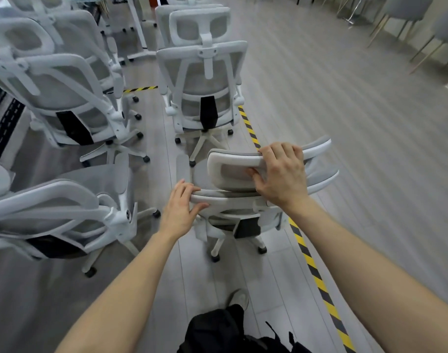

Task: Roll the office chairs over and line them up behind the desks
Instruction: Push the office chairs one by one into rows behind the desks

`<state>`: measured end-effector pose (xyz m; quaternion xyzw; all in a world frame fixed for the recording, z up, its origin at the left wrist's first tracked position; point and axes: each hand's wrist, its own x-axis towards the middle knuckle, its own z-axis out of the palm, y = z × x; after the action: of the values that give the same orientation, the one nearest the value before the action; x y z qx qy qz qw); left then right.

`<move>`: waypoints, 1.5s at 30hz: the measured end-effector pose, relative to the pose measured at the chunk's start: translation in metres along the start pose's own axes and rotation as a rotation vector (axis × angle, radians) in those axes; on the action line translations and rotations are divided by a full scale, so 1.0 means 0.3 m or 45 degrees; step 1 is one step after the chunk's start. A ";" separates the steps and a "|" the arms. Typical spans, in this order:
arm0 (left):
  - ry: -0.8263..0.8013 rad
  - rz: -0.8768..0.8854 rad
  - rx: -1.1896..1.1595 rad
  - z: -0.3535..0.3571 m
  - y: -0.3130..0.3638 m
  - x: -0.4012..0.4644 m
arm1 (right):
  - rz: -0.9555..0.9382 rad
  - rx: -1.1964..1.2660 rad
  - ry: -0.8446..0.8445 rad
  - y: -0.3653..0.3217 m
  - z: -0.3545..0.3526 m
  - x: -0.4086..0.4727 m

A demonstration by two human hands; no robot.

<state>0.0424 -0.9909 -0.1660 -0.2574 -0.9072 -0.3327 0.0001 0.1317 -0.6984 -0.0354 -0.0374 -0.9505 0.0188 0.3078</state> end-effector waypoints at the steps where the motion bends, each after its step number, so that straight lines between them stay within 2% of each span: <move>1: 0.008 -0.019 0.018 -0.011 -0.005 0.013 | -0.013 -0.003 -0.004 -0.004 0.015 0.023; 6: 0.027 -0.069 0.071 -0.039 -0.058 0.088 | -0.061 0.030 0.010 -0.024 0.097 0.132; 13: 0.004 -0.163 -0.043 -0.055 -0.103 0.259 | -0.055 0.039 0.006 0.003 0.215 0.292; 26: -0.127 -0.364 0.011 -0.165 -0.212 0.487 | -0.055 0.031 -0.083 -0.078 0.351 0.527; 40: -0.197 -0.345 0.070 -0.194 -0.246 0.605 | -0.052 0.011 -0.031 -0.072 0.406 0.620; 43: -0.314 -0.334 0.167 -0.240 -0.223 0.637 | -0.042 -0.019 -0.085 -0.074 0.393 0.631; 45: -0.395 -0.318 0.357 -0.280 -0.171 0.653 | -0.046 -0.031 -0.155 -0.073 0.375 0.638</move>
<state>-0.1658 -0.9832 -0.0979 -0.1889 -0.9585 -0.1574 -0.1447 -0.0901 -0.7057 -0.0135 -0.0226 -0.9682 0.0040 0.2492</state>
